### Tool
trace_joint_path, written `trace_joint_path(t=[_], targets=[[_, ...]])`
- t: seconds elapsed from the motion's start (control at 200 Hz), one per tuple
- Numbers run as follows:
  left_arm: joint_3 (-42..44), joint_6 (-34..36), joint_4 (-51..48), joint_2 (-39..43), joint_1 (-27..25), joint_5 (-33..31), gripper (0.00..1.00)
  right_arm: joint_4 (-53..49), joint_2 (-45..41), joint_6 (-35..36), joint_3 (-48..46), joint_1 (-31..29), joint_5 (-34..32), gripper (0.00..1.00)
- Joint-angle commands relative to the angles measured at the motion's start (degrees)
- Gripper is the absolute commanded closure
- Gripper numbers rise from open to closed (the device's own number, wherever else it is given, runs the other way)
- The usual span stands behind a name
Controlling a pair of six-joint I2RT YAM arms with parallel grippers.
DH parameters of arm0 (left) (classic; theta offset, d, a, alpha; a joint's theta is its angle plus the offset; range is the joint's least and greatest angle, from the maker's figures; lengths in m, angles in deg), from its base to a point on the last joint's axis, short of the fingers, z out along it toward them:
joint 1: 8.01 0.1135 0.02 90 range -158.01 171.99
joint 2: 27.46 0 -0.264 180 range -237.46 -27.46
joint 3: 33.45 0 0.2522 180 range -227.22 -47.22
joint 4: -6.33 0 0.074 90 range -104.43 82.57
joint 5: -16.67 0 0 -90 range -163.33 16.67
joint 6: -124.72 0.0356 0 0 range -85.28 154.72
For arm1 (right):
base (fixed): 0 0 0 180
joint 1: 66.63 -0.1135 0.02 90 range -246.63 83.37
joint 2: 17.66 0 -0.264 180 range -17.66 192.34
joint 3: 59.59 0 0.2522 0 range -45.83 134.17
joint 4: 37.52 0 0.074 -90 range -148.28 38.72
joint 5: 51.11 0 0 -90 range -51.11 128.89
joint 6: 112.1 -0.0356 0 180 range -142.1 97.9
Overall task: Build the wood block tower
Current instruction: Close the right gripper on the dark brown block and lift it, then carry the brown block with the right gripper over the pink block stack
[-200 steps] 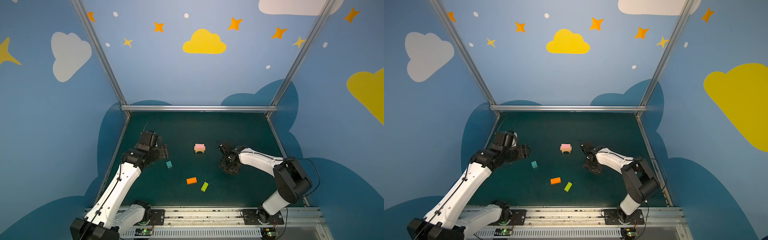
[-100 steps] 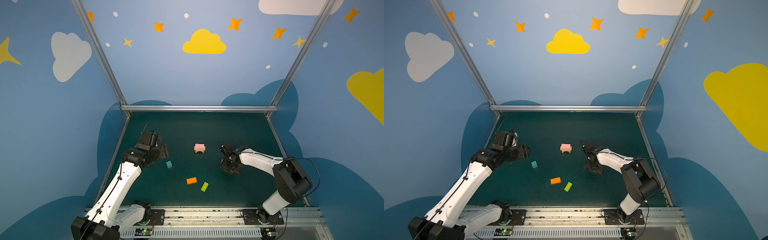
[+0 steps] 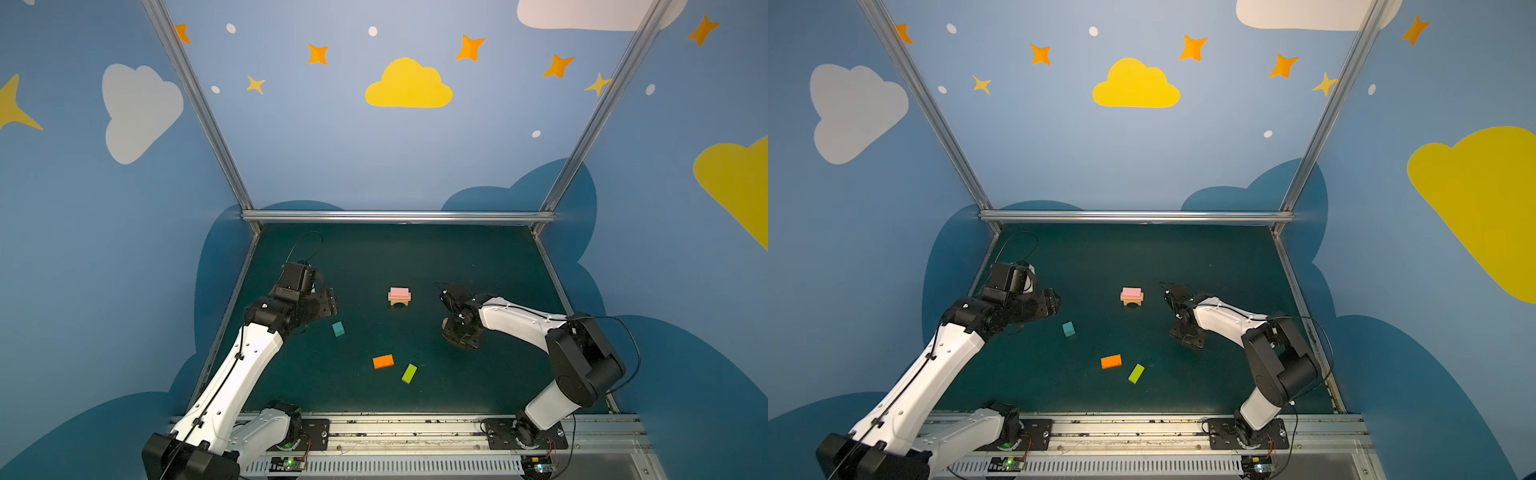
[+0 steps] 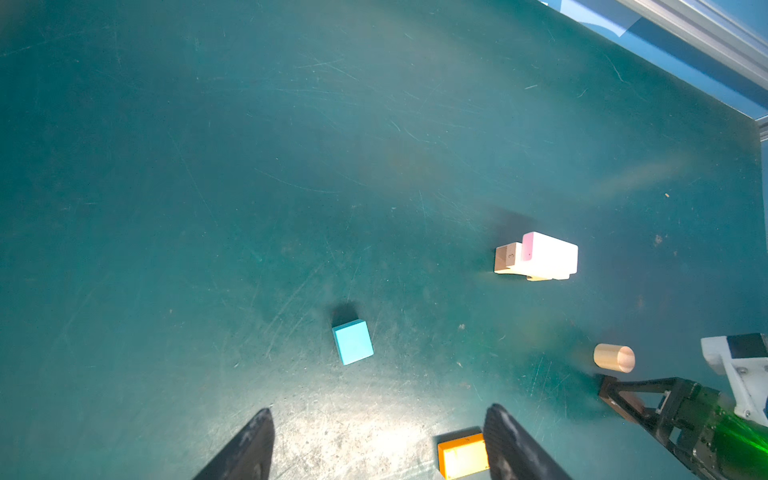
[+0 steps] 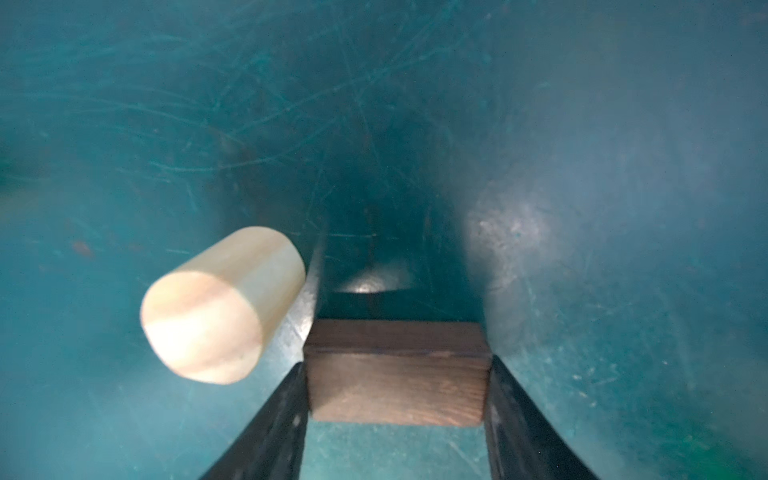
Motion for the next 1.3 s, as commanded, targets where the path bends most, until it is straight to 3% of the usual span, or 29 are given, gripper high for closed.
trace_joint_path(t=[0.0, 0.701, 0.991, 1.292], targets=[[0.4, 0.2, 0.4, -0.2, 0.3, 0.3, 0.21, -1.9, -0.2, 0.9, -0.7, 0.2, 0.0, 0.43], [0.6, -0.1, 0.6, 0.1, 0.4, 0.7, 0.21, -14.8, -6.7, 9.3, 5.2, -3.0, 1.0, 0.45], [0.5, 0.0, 0.0, 0.6, 0.4, 0.3, 0.21, -20.9, -7.1, 13.0, 12.1, -4.8, 0.9, 0.45], [0.4, 0.6, -0.9, 1.3, 0.5, -1.2, 0.21, -27.1, -2.2, 19.1, 22.7, -5.8, 1.3, 0.45]])
